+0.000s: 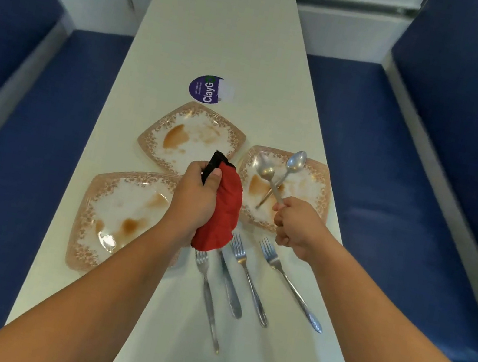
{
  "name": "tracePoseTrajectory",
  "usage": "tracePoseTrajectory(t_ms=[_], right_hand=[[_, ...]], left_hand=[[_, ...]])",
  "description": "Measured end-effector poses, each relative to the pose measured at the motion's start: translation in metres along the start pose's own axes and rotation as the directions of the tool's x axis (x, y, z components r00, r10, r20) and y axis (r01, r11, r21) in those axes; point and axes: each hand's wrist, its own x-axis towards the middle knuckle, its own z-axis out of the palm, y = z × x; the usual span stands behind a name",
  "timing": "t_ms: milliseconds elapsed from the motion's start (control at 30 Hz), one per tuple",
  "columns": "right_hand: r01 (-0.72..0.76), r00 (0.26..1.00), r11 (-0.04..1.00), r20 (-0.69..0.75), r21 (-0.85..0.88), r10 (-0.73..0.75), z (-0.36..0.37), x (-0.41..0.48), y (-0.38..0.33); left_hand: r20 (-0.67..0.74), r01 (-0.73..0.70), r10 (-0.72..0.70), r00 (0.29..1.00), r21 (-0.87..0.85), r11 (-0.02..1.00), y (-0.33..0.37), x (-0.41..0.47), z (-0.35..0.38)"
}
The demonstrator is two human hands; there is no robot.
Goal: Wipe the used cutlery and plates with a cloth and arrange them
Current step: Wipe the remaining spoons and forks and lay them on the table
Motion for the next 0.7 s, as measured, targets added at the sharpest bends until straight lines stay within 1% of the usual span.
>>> tracePoseTrajectory(t_ms=[67, 167, 267, 300, 367, 400, 467, 533, 600, 667, 700], right_hand=[[0.052, 0.998, 0.998, 0.031, -0.019, -0.052, 0.006, -0.017, -0.001], [0.137, 0.989, 0.988, 0.066, -0.067, -0.133, 0.017, -0.039, 0.001], [0.218, 0.972, 0.969, 0.115, -0.114, -0.205, 0.028, -0.055, 0.006], [0.248, 0.964, 0.960, 0.136, -0.131, -0.230, 0.031, -0.061, 0.007], [0.322, 0.943, 0.924, 0.153, -0.204, -0.295, 0.036, -0.074, 0.009], [0.363, 0.930, 0.898, 0.147, -0.250, -0.335, 0.038, -0.080, 0.010], [0.430, 0.903, 0.852, 0.140, -0.299, -0.407, 0.039, -0.091, 0.012], [0.460, 0.888, 0.833, 0.149, -0.307, -0.436, 0.037, -0.101, 0.015], [0.461, 0.887, 0.834, 0.164, -0.302, -0.431, 0.036, -0.106, 0.015], [0.452, 0.892, 0.849, 0.166, -0.274, -0.421, 0.035, -0.110, 0.015], [0.448, 0.893, 0.854, 0.165, -0.262, -0.418, 0.035, -0.111, 0.013]], left_hand=[[-0.015, -0.065, 0.066, 0.998, 0.085, 0.994, 0.006, -0.004, -0.005], [-0.022, -0.104, 0.108, 0.994, 0.154, 0.983, 0.013, -0.010, -0.012], [0.003, -0.186, 0.192, 0.981, 0.243, 0.952, 0.016, -0.018, -0.016], [0.017, -0.233, 0.239, 0.971, 0.299, 0.925, 0.017, -0.023, -0.017], [0.018, -0.317, 0.345, 0.938, 0.444, 0.838, 0.016, -0.031, -0.016], [-0.002, -0.332, 0.389, 0.921, 0.519, 0.788, 0.015, -0.035, -0.015], [-0.065, -0.316, 0.451, 0.890, 0.626, 0.713, 0.016, -0.042, -0.018], [-0.120, -0.309, 0.508, 0.853, 0.669, 0.676, 0.017, -0.047, -0.024], [-0.150, -0.331, 0.559, 0.815, 0.672, 0.663, 0.018, -0.049, -0.033], [-0.133, -0.350, 0.586, 0.799, 0.689, 0.635, 0.018, -0.051, -0.038], [-0.119, -0.349, 0.584, 0.803, 0.701, 0.622, 0.019, -0.053, -0.038]])
